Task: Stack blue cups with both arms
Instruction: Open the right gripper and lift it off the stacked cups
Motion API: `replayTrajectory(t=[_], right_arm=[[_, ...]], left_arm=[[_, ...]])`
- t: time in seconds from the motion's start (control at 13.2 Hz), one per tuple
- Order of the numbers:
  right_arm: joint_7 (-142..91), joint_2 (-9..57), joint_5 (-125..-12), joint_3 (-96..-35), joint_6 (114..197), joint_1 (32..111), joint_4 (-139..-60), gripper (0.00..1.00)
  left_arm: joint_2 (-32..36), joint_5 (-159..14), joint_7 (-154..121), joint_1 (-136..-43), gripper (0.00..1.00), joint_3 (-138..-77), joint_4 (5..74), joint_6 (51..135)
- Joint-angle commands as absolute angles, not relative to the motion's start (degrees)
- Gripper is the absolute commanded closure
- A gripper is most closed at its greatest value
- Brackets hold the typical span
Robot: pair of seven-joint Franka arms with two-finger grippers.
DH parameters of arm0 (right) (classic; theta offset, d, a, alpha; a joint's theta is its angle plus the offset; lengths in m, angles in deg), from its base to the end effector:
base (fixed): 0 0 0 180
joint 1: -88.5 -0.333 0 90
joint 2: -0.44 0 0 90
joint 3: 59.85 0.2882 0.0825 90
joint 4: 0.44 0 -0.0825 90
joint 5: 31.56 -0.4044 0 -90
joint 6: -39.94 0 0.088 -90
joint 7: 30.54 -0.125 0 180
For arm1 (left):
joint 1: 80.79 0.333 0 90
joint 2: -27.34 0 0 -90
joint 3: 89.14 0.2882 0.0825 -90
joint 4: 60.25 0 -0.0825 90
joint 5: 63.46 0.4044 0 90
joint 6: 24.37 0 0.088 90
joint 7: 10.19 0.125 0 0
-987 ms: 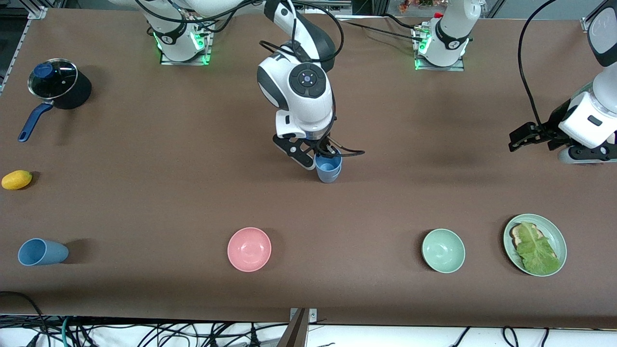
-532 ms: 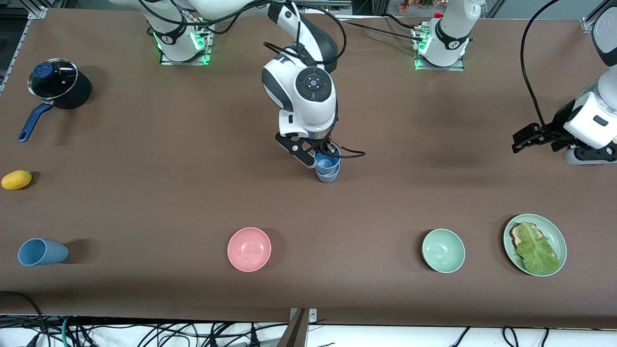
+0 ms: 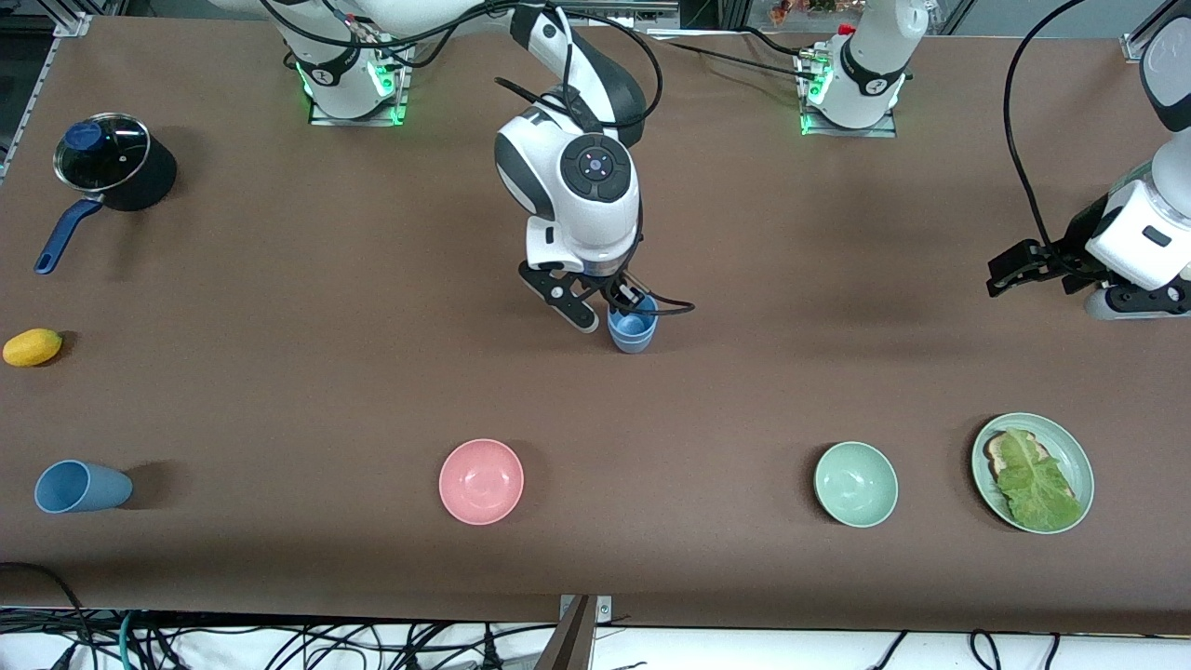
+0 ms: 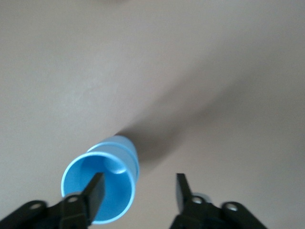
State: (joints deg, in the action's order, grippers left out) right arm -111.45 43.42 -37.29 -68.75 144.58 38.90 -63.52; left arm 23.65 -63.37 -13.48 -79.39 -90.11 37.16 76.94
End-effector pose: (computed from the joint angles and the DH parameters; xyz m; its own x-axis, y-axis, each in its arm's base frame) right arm 0.5437 0.5215 0.3318 0.7728 -0.6347 0.0065 -0.6347 -0.7726 0.0185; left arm 0.6020 0.0049 0.4937 0.9979 0.0646 0.0037 0.0646 -0.9979 -0.0002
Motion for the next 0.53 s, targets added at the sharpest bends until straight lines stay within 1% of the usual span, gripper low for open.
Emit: replayTrajectory(t=[0.0, 0.3, 0.46], right_arm=[[-99.3, 39.8, -37.4, -71.0, 138.6, 42.1, -62.8, 0.00], [-77.9, 33.0, -37.6, -70.9, 130.6, 52.8, -64.4, 0.00], [-70.7, 28.4, -37.5, -72.1, 128.4, 56.6, -68.6, 0.00]], left_arm=[[22.9, -63.9, -12.7, -79.2, 0.00, -90.2, 35.6, 76.4], [22.6, -63.9, -12.7, -79.3, 0.00, -90.2, 35.6, 76.3], [22.6, -63.9, -12.7, -79.3, 0.00, -90.2, 35.6, 76.3]])
